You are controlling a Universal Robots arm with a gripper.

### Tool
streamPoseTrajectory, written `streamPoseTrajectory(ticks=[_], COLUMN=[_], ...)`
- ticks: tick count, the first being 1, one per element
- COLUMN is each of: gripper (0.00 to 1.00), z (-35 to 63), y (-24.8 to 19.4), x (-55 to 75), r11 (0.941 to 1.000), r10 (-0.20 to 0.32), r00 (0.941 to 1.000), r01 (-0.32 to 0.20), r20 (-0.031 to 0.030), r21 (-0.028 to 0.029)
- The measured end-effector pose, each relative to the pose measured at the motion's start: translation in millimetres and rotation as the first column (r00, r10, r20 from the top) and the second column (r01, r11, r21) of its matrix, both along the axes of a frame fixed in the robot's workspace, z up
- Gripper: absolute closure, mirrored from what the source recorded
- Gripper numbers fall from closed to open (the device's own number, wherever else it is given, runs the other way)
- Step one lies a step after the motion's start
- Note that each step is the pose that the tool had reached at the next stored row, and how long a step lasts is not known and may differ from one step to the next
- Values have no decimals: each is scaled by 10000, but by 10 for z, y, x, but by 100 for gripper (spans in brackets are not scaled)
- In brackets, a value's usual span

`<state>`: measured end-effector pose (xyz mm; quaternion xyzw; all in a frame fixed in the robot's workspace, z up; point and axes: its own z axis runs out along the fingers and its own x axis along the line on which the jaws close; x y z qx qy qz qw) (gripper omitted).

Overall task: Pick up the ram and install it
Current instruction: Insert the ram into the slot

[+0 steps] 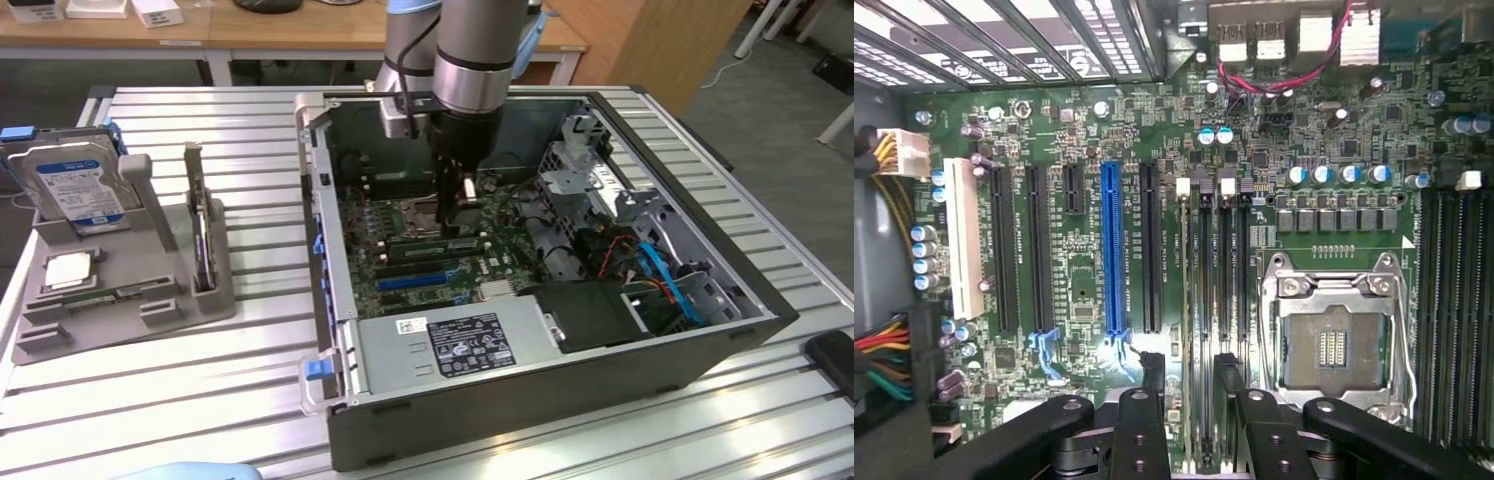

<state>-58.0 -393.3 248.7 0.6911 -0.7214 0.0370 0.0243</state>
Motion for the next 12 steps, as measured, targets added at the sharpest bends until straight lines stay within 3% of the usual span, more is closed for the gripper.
streamPoseTrajectory(ticks=[12], gripper=[67], z=[65], y=[20], x=[58], r11=[10000], r10=[-1], r00=[10000], r01=[1], r20=[-5], r21=[1])
